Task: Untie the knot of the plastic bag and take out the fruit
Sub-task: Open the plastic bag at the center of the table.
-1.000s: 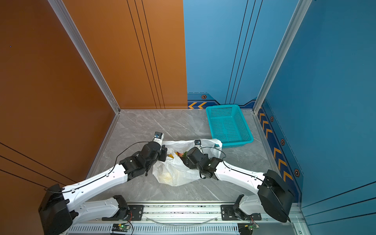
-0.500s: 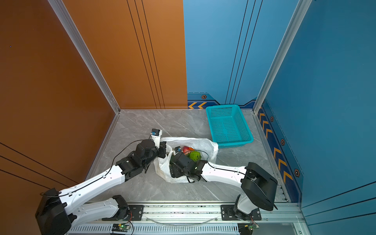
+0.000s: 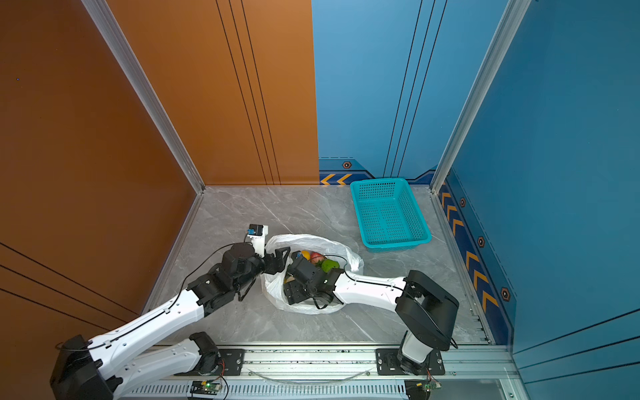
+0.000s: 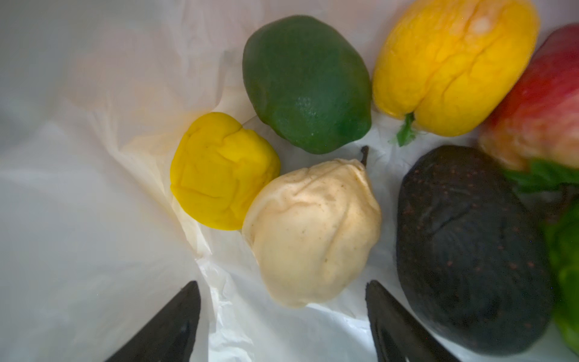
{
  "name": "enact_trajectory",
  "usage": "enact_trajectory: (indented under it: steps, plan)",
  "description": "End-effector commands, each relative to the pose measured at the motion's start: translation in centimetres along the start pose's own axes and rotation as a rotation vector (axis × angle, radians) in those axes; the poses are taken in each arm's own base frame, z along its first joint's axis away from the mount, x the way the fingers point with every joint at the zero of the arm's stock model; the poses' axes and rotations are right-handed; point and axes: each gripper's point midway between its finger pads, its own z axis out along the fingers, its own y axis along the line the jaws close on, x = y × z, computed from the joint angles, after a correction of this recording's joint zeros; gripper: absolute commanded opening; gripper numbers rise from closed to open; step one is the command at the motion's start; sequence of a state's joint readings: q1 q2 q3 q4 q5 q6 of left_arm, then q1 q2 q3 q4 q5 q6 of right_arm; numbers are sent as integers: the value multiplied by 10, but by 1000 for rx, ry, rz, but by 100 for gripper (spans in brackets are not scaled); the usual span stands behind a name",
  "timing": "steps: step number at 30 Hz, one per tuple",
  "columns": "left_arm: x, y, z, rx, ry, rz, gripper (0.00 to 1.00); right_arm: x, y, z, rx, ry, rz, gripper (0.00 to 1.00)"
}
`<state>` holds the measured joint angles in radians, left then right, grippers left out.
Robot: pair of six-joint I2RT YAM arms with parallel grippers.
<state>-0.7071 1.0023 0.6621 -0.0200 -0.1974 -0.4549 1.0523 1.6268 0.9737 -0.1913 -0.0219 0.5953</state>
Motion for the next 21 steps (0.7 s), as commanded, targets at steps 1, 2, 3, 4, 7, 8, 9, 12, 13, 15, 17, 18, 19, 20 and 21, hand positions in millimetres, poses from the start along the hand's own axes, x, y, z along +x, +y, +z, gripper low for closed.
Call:
enact_trajectory:
  steps: [1, 2, 3, 4, 7, 8, 9, 12, 13, 15, 17, 18, 19, 20, 21]
  plan:
    - [24, 9, -1, -37, 89, -33, 79, 1, -9, -10, 32, -11, 27, 84]
    - [28, 9, -1, -37, 99, -40, 79, 1, -11, -12, 40, -18, 31, 84]
    - [30, 8, -1, -35, 111, -44, 78, 1, -13, -13, 49, -25, 36, 84]
    - [34, 7, 0, -33, 123, -44, 78, 0, -15, -15, 58, -32, 41, 84]
    - [42, 2, 0, -31, 166, -33, 77, -1, -22, -21, 84, -56, 60, 85]
    - [44, 0, 0, -27, 177, -30, 77, -1, -23, -22, 87, -60, 63, 84]
    - [46, -2, -1, -22, 180, -31, 77, 0, -25, -22, 92, -58, 66, 85]
    - [47, -7, -2, 0, 187, -37, 80, 1, -26, -22, 98, -58, 69, 85]
    - [47, -9, -2, 8, 190, -39, 82, 1, -27, -23, 101, -58, 69, 85]
    - [56, -8, -3, -1, 238, -27, 84, 0, -29, -25, 112, -65, 73, 85]
    - [61, -8, 0, -13, 266, -19, 85, 0, -30, -27, 114, -69, 73, 85]
    - [64, -7, 2, -24, 278, -15, 85, 0, -31, -27, 116, -69, 75, 86]
    - [67, -5, 5, -42, 293, -13, 85, 1, -31, -27, 116, -64, 73, 85]
    - [69, -3, 7, -60, 302, -13, 85, 2, -31, -26, 115, -60, 74, 86]
    - [71, -2, 10, -73, 309, -15, 84, 3, -31, -26, 115, -56, 74, 86]
